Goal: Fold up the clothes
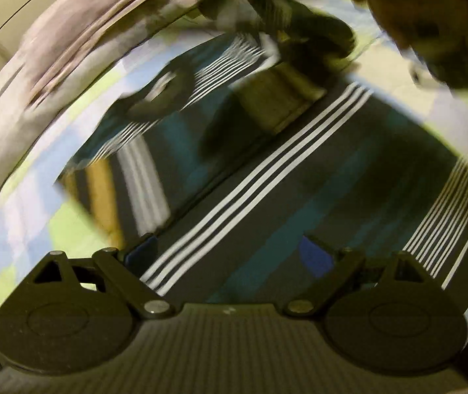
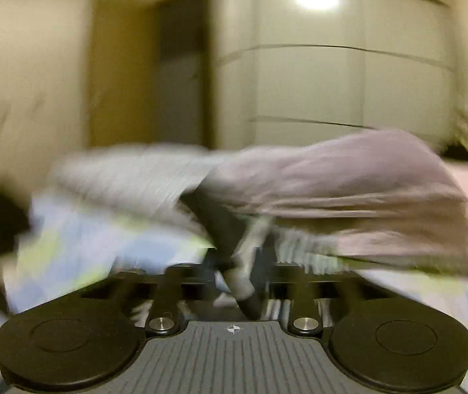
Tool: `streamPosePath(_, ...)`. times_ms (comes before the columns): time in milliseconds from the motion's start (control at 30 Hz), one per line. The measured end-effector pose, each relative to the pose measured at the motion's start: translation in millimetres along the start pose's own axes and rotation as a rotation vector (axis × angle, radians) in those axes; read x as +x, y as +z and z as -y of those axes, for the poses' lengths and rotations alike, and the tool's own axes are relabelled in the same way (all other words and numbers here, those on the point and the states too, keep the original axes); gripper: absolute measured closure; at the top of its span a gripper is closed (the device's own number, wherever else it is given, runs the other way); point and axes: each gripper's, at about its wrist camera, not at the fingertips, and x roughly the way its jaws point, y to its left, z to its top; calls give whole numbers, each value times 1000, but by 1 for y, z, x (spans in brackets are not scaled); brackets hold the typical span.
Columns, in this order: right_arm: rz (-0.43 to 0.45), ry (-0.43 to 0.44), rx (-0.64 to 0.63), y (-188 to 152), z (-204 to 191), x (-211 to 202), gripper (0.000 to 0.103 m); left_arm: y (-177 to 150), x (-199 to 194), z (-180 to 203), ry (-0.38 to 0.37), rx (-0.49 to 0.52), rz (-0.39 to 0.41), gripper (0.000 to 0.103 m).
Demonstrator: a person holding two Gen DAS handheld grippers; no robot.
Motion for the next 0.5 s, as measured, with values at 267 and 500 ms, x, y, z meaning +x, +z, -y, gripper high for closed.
streamPosePath(267, -309, 8, 126, -53, -41, 15, 23, -57, 17, -53, -15, -167, -3, 12)
streamPosePath(500, -476, -206, 253, -78, 10, 2, 23, -10, 71, -98, -166, -359, 96, 19)
